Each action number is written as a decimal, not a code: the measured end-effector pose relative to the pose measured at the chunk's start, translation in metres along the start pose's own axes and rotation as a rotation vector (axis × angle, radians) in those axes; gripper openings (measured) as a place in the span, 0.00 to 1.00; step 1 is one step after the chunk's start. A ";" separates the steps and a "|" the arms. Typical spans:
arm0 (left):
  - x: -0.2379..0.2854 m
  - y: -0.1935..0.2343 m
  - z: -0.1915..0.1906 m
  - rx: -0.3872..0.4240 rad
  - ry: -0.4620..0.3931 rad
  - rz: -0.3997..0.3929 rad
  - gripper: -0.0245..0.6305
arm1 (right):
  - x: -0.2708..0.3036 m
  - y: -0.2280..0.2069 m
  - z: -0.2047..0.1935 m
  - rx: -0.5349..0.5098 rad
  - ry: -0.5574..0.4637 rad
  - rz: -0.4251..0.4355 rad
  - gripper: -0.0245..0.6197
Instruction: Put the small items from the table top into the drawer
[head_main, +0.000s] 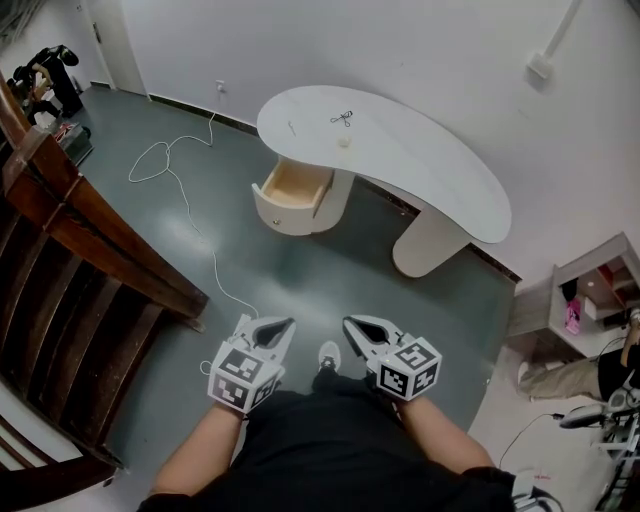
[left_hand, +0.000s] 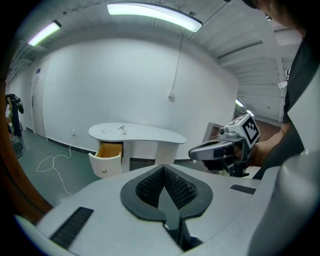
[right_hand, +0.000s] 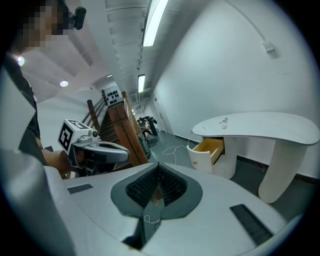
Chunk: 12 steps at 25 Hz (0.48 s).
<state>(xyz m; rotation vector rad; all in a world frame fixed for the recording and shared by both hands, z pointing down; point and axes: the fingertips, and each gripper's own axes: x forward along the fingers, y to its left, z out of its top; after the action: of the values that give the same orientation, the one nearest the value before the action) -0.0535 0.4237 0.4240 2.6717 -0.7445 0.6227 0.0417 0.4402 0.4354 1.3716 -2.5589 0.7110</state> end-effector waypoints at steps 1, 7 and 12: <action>0.007 0.003 0.006 -0.004 -0.006 0.000 0.06 | 0.003 -0.008 0.005 -0.003 -0.002 -0.001 0.04; 0.044 0.029 0.034 -0.018 -0.011 0.001 0.06 | 0.029 -0.056 0.033 0.002 -0.003 0.015 0.04; 0.068 0.051 0.051 -0.062 -0.006 0.042 0.06 | 0.044 -0.084 0.051 -0.001 0.002 0.053 0.03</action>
<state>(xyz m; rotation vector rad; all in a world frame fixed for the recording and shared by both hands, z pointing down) -0.0120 0.3336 0.4206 2.6094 -0.8098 0.5920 0.0891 0.3437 0.4342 1.3069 -2.6027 0.7193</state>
